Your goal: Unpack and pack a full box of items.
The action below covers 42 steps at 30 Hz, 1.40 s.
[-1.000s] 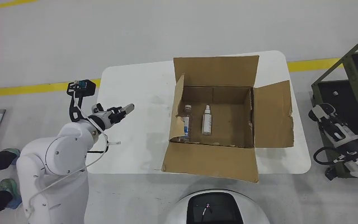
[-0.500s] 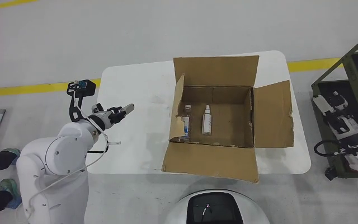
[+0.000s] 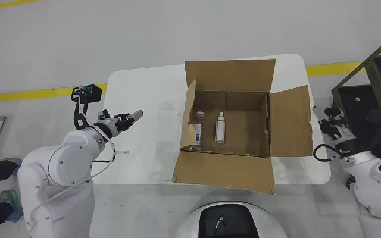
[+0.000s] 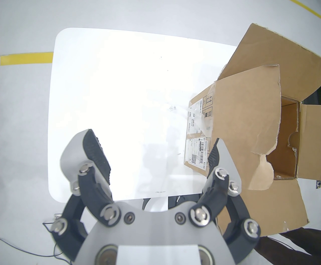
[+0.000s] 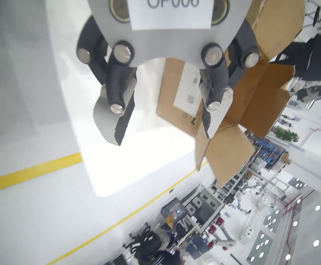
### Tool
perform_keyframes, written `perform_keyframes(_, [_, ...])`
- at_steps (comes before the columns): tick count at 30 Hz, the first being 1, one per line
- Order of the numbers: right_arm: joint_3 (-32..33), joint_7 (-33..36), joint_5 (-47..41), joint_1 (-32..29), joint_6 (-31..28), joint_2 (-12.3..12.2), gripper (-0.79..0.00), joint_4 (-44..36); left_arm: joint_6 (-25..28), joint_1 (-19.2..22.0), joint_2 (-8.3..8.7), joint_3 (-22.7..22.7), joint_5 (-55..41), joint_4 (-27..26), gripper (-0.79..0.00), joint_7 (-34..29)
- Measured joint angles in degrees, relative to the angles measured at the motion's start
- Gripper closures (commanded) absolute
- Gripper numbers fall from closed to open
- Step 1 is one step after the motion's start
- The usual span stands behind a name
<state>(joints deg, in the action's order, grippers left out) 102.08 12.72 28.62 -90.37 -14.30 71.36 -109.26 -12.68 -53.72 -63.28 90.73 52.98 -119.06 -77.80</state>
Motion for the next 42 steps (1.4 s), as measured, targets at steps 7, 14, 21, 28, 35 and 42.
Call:
perform_keyframes(7, [-4.88, 3.24, 1.43, -3.62, -6.24, -0.09, 0.000, -7.19, 0.00, 0.00, 0.00, 0.00, 0.00, 0.00, -0.785, 0.00])
perform_keyframes(14, [-9.25, 8.92, 8.83, -3.28, -12.13, -0.65, 0.000, -8.49, 1.42, -1.61, 0.05, 0.78, -1.37, 0.36, -0.711, 3.21])
perform_keyframes(21, [-11.93, 10.78, 11.80, -2.11, -8.13, -0.75, 0.000, -8.15, 11.70, -3.87, 0.54, 0.47, -4.27, -1.18, 0.000, 8.58])
perform_keyframes(28, [-12.40, 15.54, 11.04, -0.43, -2.37, -0.98, 0.000, -8.40, 26.11, -4.40, 1.00, -5.48, -2.82, 0.95, 0.000, 13.31])
perform_keyframes(35, [-12.94, 20.79, 13.00, 0.93, 2.16, -1.32, 0.000, -8.45, 31.43, -0.68, 0.67, -12.36, -4.66, 5.81, 0.000, 17.43])
perform_keyframes(42, [-7.87, 11.87, 4.60, 3.91, 6.02, -1.09, 0.000, -9.50, 33.86, 4.24, 0.14, -17.73, -9.95, 9.76, 0.000, 18.74])
